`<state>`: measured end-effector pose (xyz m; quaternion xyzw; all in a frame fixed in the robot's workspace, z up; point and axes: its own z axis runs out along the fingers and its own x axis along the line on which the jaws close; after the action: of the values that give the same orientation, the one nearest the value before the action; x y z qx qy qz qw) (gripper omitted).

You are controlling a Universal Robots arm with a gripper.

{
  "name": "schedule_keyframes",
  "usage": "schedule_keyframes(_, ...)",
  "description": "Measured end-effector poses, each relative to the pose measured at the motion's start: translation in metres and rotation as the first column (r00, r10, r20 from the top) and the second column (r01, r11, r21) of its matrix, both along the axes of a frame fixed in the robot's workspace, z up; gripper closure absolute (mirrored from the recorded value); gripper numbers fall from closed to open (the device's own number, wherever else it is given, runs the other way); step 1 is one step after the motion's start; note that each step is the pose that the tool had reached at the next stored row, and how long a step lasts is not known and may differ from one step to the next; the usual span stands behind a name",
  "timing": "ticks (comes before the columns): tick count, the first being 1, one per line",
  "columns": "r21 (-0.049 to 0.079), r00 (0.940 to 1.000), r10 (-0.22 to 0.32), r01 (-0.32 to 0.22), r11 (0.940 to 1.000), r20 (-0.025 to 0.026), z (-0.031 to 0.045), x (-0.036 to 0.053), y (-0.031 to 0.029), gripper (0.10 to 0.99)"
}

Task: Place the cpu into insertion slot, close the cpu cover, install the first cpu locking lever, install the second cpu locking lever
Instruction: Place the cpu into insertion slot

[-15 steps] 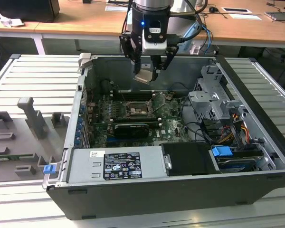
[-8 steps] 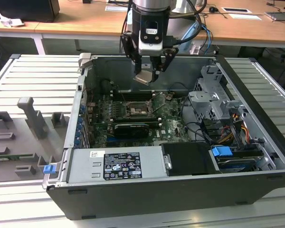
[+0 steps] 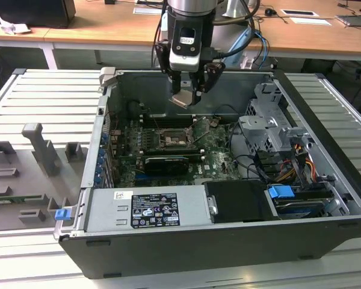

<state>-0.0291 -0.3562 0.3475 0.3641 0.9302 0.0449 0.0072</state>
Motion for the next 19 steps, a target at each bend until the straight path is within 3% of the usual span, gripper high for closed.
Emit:
schedule_keyframes(5, 0.000, 0.9985, -0.054, 0.054, 0.9985, -0.0001, -0.0017, 0.0000, 0.0001, 0.557)
schedule_keyframes(19, -0.002, 0.9983, -0.058, 0.058, 0.9983, 0.0000, -0.0058, 0.0000, 0.0000, 0.557)
